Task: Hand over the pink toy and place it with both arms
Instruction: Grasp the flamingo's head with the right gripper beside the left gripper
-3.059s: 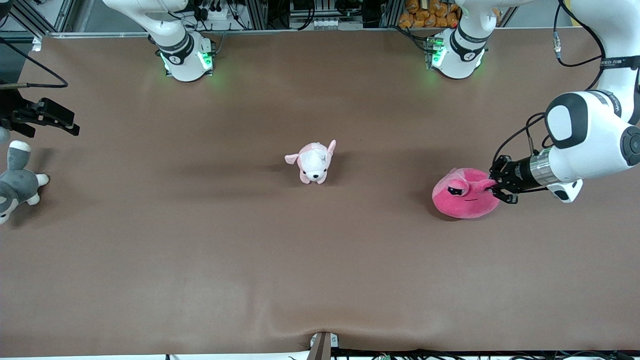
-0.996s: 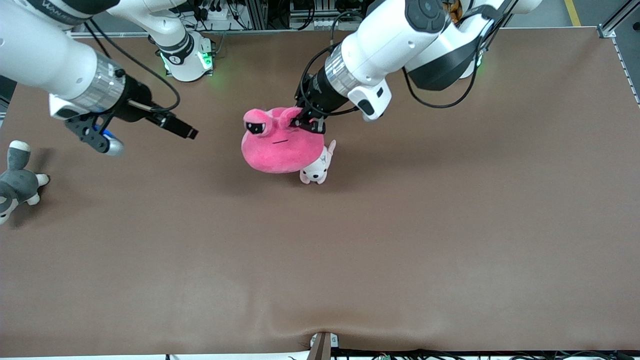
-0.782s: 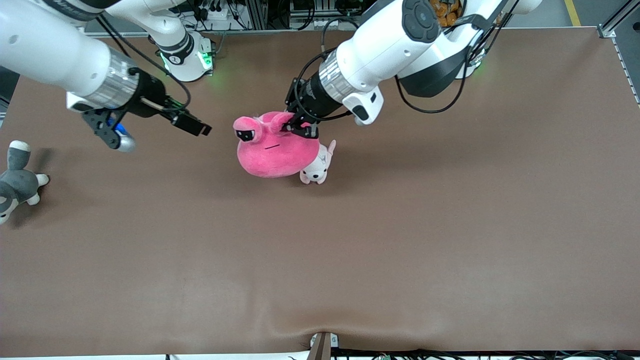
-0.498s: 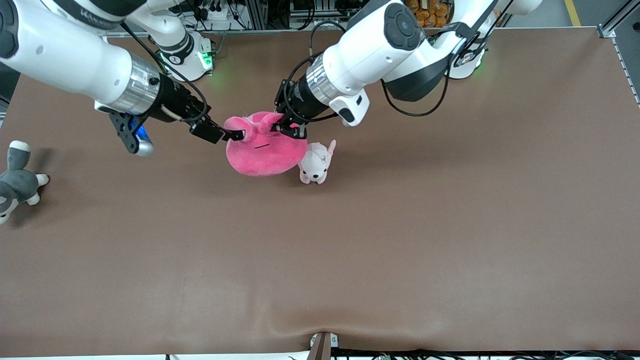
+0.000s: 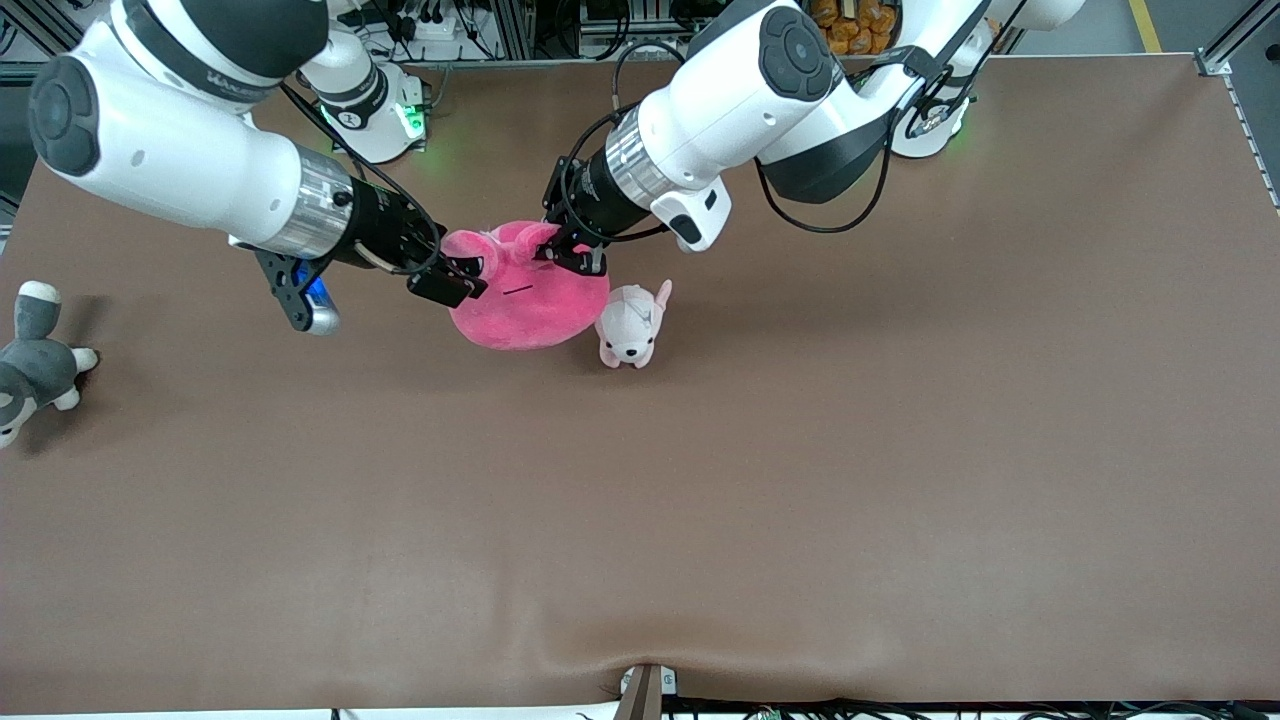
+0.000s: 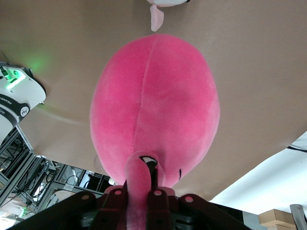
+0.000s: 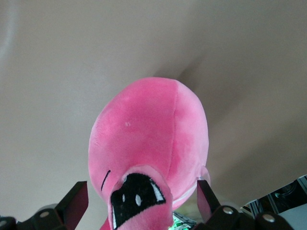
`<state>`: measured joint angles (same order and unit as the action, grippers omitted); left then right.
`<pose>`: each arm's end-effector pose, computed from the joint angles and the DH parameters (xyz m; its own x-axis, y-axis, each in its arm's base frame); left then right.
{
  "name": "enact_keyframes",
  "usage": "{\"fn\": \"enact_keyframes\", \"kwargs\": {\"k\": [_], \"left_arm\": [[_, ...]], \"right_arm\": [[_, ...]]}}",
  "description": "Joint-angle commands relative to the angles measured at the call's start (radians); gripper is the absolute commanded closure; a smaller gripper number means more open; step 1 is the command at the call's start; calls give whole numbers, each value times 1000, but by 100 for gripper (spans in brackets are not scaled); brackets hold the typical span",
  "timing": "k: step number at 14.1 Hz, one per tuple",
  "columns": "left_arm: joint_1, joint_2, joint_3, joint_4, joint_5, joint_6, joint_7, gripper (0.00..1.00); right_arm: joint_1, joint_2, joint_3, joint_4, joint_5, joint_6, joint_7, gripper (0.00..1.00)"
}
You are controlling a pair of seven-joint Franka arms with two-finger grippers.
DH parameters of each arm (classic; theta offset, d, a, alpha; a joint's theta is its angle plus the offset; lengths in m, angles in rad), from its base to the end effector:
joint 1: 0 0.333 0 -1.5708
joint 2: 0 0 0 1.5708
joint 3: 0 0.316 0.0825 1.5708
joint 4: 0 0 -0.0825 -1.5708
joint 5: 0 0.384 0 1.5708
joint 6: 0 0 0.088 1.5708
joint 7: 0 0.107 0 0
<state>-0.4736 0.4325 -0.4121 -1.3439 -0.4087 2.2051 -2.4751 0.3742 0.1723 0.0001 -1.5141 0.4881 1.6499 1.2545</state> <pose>0.4912 -0.5249 0.5522 -0.2739 0.7434 -0.6102 0.9609 0.1841 -0.2070 0.5523 0.2672 0.5693 0.5523 -0.6973 -0.4569 -0.8112 -0.5760 -0.1015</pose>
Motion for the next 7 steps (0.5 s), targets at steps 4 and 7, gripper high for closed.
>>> {"fn": "enact_keyframes", "kwargs": {"k": [4, 7], "left_arm": [[-17, 14, 3, 32, -25, 7, -15, 100], [-19, 14, 3, 32, -25, 12, -15, 100]], "right_arm": [[29, 4, -12, 11, 15, -4, 51, 52], [22, 4, -12, 12, 15, -5, 49, 100]]}}
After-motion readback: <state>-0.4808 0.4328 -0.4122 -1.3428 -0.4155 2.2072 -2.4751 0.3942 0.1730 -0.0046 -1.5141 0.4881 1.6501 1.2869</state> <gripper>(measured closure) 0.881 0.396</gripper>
